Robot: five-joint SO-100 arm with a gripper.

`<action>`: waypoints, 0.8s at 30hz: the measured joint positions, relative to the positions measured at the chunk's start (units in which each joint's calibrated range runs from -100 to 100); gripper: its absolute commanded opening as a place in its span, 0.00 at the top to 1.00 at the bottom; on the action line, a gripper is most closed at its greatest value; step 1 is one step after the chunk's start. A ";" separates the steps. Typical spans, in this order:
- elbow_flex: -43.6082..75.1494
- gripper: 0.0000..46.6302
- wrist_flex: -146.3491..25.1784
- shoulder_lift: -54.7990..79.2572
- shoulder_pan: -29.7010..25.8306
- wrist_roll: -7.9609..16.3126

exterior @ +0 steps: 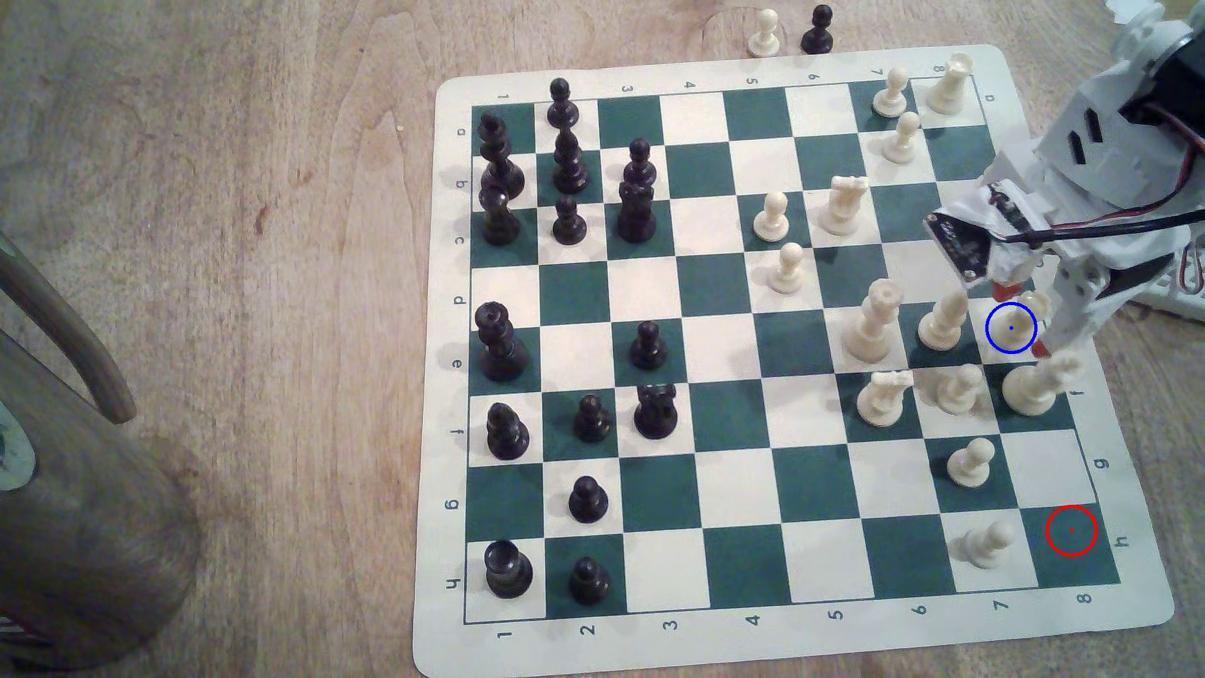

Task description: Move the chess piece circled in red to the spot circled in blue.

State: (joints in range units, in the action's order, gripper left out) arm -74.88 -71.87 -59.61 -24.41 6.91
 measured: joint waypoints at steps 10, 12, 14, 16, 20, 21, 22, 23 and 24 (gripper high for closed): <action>0.00 0.75 -1.91 -1.42 0.66 -0.15; 0.00 0.75 -2.55 -1.93 0.66 -0.15; 0.63 0.76 -4.06 -2.68 0.66 -0.15; 1.72 0.76 -4.94 -3.02 0.66 -0.15; 6.06 0.75 -7.81 -3.52 0.66 -0.15; 7.41 0.75 -8.61 -3.69 0.66 -0.15; 8.95 0.74 -9.48 -3.69 0.66 -0.15; 12.02 0.74 -11.39 -3.69 0.66 -0.15; 13.47 0.74 -12.11 -3.77 0.66 -0.15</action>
State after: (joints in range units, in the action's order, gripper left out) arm -61.41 -83.98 -63.39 -23.75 6.76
